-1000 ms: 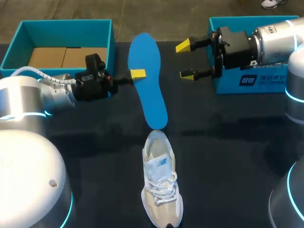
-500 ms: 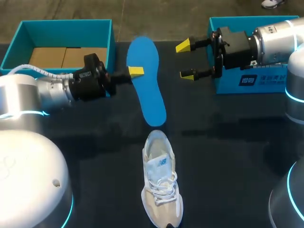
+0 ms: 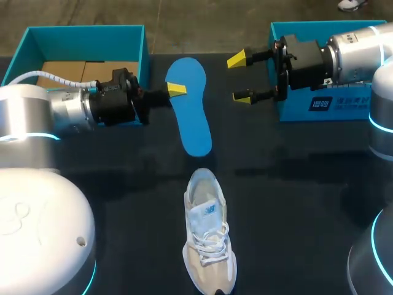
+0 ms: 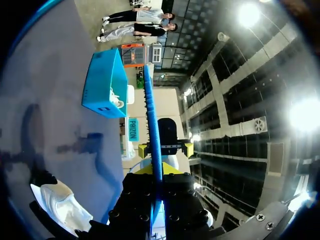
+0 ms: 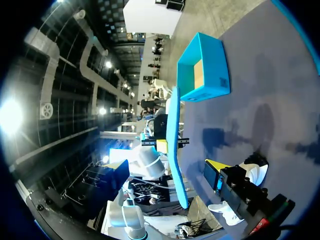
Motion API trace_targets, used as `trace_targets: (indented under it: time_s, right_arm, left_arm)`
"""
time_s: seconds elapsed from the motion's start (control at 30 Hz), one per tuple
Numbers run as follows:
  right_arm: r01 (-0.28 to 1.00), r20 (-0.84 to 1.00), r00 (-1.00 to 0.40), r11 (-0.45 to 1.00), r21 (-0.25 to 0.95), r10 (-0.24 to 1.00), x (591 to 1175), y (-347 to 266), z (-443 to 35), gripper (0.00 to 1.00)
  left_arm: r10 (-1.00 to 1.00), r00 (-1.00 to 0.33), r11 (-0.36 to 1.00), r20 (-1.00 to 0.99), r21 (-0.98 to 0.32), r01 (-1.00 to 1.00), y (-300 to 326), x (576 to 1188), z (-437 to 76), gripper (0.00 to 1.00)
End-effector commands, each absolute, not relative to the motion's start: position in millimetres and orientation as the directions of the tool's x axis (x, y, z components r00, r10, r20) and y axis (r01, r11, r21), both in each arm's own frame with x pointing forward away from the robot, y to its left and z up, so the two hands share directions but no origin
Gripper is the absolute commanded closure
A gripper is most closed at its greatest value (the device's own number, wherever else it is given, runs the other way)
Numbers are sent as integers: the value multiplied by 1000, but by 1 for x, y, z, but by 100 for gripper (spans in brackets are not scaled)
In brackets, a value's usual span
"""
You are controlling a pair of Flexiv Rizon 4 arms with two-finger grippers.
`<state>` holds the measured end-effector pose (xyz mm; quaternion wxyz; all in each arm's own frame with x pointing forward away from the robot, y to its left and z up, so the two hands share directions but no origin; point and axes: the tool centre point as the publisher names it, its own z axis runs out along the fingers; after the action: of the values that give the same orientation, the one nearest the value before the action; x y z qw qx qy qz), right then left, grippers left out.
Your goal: Take the shoe out of the shoebox, open the shoe tongue, remove and reinsert the insole, then place the shoe into the shoebox
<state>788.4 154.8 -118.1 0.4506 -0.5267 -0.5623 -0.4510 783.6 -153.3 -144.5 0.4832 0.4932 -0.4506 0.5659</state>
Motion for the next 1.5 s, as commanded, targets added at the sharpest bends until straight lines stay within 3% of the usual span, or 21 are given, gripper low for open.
trace_targets:
  time_s: [0.03,0.53,1.0,1.3,1.5]
  right_arm:
    - [999,981,-38,38,31,189,788,156,-118,0]
    - [999,981,-38,38,31,189,788,156,-118,0]
    - [994,711,-31,94,-50,703,792,155,-56,0]
    - [990,467,-28,89,-110,884,794,179,-34,0]
    - [991,398,-46,91,-96,916,796,187,-29,0]
  left_arm:
    - [87,-25,-124,996,-14,-992,-152,784,-146,100]
    - [32,34,-78,999,36,-996,-150,786,-153,100]
    - [32,34,-78,999,36,-996,-150,786,-153,100]
    - [32,34,-78,999,36,-996,-150,786,-153,100]
    - [32,34,-78,999,36,-996,-150,786,-153,100]
